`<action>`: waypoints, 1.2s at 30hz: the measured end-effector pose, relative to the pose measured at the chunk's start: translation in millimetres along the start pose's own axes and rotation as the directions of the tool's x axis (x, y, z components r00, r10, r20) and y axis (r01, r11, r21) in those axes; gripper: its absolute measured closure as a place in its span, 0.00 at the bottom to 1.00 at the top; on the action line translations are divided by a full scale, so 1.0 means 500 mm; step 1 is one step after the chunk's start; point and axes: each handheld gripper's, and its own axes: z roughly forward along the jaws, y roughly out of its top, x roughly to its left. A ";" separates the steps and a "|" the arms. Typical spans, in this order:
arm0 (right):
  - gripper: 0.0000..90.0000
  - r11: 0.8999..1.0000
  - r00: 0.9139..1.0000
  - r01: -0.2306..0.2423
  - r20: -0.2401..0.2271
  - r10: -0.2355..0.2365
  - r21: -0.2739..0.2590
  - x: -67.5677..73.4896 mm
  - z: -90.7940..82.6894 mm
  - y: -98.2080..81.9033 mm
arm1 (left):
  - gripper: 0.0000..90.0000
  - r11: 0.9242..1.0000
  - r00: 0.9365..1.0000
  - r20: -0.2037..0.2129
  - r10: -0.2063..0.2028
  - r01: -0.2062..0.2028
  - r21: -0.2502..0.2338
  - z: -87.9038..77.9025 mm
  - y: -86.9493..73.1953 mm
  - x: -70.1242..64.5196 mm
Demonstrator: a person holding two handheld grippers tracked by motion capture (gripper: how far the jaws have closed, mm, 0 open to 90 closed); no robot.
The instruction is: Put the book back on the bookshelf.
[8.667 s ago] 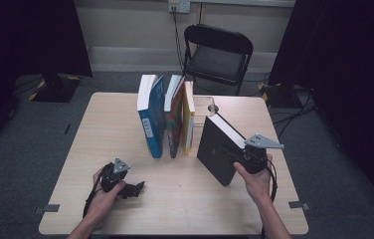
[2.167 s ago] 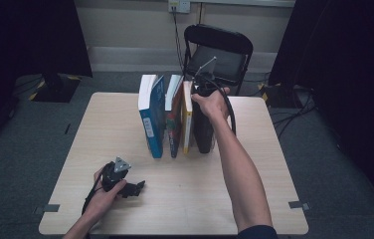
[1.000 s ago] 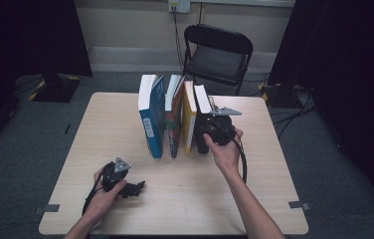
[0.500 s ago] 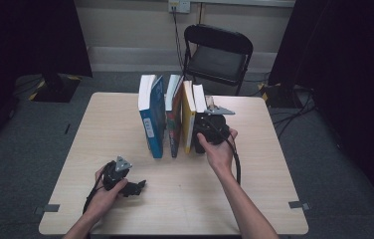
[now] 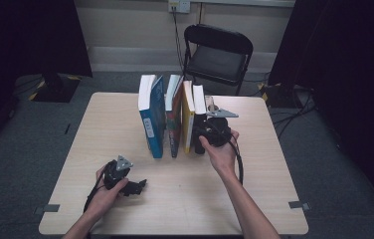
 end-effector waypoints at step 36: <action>0.49 0.998 0.998 0.060 -0.036 -0.060 0.009 -0.017 0.024 -0.037 | 0.00 1.000 1.000 0.002 0.007 -0.007 0.006 -0.006 -0.005 -0.001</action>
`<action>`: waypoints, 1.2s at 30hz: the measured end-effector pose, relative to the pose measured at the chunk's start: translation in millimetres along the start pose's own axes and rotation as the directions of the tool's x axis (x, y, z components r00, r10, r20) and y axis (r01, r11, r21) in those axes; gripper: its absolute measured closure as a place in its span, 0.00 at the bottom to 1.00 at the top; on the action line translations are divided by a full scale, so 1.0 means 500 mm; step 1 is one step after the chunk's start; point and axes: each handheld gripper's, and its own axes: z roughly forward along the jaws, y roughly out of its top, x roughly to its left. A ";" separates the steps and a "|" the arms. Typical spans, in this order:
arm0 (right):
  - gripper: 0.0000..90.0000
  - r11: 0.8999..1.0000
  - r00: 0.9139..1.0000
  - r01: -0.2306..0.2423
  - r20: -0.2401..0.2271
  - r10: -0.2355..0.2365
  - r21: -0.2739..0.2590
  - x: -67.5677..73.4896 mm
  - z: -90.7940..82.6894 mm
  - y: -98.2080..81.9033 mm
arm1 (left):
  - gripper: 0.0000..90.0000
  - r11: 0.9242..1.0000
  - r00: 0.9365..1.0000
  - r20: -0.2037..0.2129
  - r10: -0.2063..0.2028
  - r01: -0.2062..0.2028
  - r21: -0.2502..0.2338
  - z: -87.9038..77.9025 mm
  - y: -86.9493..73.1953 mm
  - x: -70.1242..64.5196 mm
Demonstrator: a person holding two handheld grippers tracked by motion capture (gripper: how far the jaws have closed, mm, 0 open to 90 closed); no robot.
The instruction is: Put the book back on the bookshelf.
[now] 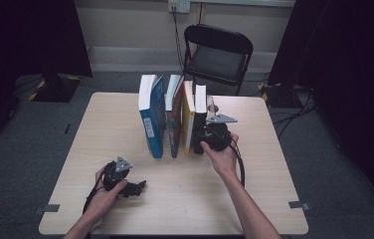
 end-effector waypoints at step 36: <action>0.44 0.999 1.000 0.022 -0.012 -0.022 -0.031 -0.016 -0.008 0.023 | 0.00 1.000 1.000 0.001 -0.004 0.004 -0.005 0.000 -0.001 -0.001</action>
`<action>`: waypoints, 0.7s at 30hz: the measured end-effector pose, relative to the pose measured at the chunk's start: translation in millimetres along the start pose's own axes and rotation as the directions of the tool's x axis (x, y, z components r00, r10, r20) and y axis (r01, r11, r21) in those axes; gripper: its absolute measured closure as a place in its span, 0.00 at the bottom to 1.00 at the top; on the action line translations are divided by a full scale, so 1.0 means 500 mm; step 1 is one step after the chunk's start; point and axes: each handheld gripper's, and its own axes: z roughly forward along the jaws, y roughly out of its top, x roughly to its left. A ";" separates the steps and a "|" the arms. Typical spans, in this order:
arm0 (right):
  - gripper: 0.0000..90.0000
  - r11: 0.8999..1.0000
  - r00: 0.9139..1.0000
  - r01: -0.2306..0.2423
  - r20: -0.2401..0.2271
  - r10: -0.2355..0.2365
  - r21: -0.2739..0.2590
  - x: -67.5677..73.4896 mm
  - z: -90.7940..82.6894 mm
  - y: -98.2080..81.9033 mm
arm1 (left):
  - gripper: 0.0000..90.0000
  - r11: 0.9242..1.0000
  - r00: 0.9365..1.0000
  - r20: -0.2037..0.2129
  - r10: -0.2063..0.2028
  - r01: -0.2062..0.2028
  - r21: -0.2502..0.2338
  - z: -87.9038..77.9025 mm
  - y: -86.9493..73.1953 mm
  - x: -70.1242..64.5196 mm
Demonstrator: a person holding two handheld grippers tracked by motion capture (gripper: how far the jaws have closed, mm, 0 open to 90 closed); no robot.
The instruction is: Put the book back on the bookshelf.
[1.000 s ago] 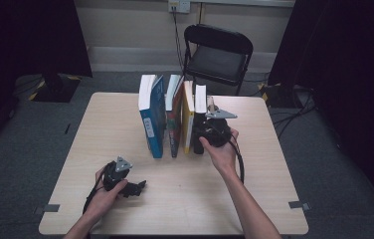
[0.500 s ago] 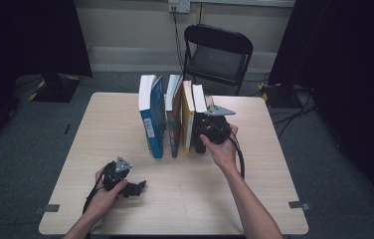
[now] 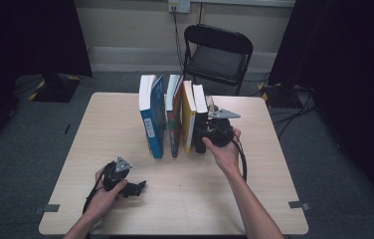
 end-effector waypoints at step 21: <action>0.18 0.990 0.988 -0.131 -0.072 0.134 0.043 -0.049 -0.133 -0.121 | 0.00 1.000 1.000 -0.009 -0.007 0.007 0.001 -0.004 -0.004 0.007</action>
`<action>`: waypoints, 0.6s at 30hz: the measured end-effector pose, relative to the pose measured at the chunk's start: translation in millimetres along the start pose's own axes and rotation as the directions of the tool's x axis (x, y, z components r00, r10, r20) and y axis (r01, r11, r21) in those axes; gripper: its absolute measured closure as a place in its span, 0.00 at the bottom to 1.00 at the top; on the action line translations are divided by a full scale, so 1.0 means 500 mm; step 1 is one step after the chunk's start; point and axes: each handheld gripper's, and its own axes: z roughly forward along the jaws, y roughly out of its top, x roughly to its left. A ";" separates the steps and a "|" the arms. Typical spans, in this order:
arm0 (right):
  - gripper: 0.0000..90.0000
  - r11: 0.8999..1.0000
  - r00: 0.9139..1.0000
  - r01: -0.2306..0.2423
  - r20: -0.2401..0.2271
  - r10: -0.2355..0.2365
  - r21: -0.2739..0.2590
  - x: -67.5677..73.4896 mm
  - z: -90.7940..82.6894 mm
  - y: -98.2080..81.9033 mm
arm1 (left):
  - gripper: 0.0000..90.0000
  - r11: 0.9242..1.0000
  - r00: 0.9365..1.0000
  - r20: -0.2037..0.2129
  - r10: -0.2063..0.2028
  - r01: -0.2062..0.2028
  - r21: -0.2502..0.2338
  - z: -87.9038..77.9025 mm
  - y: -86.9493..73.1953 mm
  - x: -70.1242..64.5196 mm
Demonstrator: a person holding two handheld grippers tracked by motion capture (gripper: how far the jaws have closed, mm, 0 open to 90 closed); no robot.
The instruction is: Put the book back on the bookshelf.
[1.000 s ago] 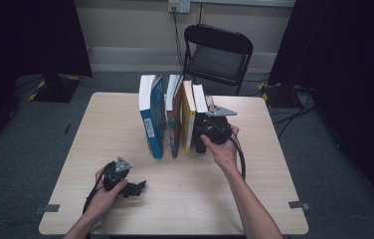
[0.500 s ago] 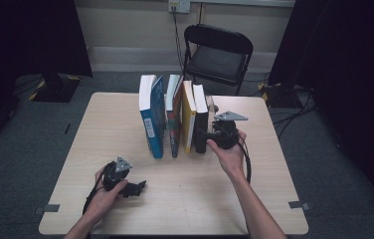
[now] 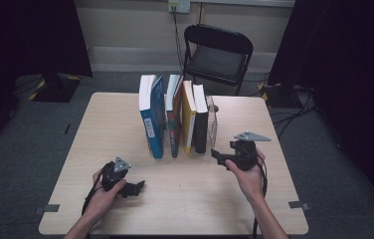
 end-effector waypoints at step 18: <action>0.17 0.974 0.974 -0.098 0.219 0.053 0.204 -0.141 -0.071 -0.228 | 0.00 1.000 1.000 -0.007 -0.010 0.010 0.003 -0.003 -0.002 0.007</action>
